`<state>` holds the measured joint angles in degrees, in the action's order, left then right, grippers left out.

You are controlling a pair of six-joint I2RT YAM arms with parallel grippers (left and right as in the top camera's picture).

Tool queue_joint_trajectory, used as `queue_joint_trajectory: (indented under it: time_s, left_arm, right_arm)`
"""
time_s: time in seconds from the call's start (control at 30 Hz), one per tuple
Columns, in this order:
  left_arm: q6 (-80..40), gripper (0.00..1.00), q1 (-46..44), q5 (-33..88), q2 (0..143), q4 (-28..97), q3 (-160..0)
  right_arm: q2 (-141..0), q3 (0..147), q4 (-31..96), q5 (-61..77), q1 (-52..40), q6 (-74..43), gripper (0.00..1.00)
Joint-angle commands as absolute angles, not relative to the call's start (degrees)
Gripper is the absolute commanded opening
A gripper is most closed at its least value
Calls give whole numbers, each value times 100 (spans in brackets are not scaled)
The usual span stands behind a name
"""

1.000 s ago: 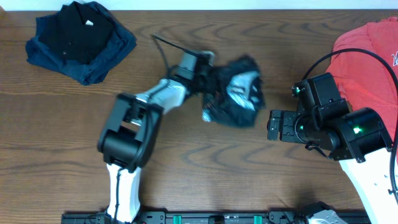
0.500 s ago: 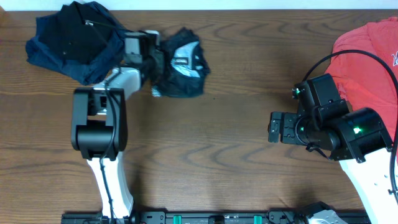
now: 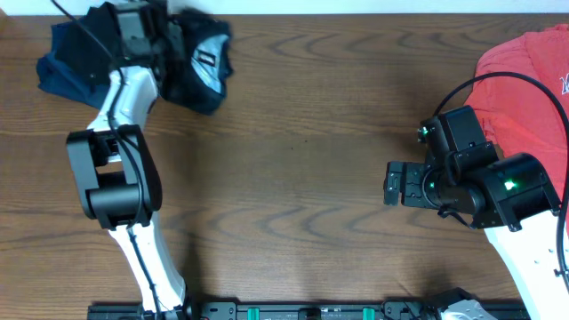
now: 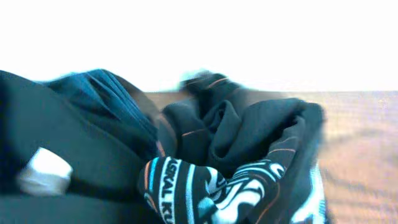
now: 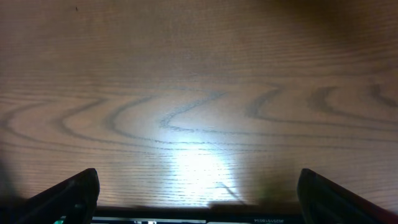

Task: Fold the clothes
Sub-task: 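Carry the bundle with the left gripper onto the navy stack at top left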

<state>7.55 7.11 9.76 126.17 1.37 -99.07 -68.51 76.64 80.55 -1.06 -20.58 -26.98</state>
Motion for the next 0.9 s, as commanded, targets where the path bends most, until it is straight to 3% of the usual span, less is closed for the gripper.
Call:
queue_joint_trajectory:
  time_s: [0.0,0.87]
  left_arm:
    - [738,6,816,751,12470,130,-10276]
    - [-530,6,1938,-67,12147,-119,-10353]
  right_arm:
    - [-6864,7634,8060,-145,-2014,-2829,99]
    - [-6879,7634,8058,-123,-2014,-2936,99]
